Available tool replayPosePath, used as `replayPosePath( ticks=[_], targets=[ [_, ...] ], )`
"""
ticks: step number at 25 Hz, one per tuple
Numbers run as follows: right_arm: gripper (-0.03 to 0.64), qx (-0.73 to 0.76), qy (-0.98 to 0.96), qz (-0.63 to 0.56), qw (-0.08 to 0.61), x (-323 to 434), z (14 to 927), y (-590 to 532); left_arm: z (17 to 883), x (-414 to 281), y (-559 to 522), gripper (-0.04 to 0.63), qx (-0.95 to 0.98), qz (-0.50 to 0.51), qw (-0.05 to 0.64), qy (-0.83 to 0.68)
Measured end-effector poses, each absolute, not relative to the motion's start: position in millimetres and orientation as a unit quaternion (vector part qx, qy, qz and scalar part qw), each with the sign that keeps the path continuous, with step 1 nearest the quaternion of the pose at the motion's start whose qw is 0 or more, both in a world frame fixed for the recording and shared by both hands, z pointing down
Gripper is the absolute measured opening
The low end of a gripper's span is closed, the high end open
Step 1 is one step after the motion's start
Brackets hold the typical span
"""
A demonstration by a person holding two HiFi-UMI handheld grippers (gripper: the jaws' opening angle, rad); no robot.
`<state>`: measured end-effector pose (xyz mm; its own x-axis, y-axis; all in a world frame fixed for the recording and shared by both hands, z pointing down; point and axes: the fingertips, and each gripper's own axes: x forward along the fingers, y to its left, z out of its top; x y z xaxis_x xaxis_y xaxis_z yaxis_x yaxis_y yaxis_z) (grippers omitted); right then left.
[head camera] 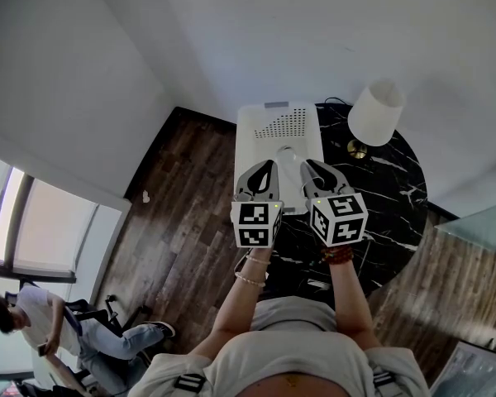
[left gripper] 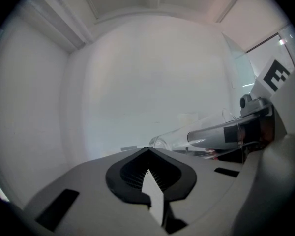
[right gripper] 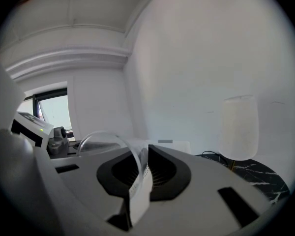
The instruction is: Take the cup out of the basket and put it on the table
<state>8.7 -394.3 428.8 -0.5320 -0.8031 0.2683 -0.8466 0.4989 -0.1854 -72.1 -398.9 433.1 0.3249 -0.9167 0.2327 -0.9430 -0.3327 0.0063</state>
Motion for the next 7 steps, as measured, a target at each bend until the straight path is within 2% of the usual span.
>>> replayPosePath(
  ticks=[7],
  targets=[
    [0.032,0.479,-0.862,0.150,0.074,8.3,430.9,-396.7,436.2,-70.7,-402.0,0.006,0.813,0.095,0.069,-0.571]
  ],
)
